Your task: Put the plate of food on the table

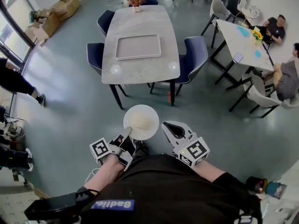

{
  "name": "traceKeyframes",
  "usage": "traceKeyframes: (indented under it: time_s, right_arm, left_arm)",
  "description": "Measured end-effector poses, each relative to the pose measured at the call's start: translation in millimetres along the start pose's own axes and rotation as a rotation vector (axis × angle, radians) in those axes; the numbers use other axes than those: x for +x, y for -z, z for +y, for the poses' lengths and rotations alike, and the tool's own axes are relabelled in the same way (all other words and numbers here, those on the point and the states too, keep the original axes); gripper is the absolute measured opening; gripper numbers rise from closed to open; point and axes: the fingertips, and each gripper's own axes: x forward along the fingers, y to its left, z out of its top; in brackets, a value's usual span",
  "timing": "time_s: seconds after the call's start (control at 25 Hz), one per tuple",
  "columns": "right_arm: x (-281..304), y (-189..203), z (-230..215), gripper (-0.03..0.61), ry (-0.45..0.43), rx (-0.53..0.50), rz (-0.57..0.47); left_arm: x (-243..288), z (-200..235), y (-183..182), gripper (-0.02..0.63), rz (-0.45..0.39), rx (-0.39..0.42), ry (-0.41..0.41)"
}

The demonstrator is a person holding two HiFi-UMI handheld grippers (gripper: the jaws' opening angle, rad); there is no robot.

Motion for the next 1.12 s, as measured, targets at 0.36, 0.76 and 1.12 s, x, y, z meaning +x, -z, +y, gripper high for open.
traceKeyframes:
  time_s: [0.36, 0.76, 1.12]
  right_arm:
    - [54, -12, -15, 0.011, 0.031, 0.002, 0.007]
    - [110, -19, -33, 0.011, 0.069, 0.003, 0.029]
    - [151, -31, -41, 0.011, 0.127, 0.003, 0.031]
  left_arm:
    - [22, 0, -54, 0.015, 0.038, 0.002, 0.001]
    - [51, 5, -110, 0.015, 0.085, 0.006, 0.002]
    - [66, 7, -153, 0.015, 0.138, 0.014, 0.003]
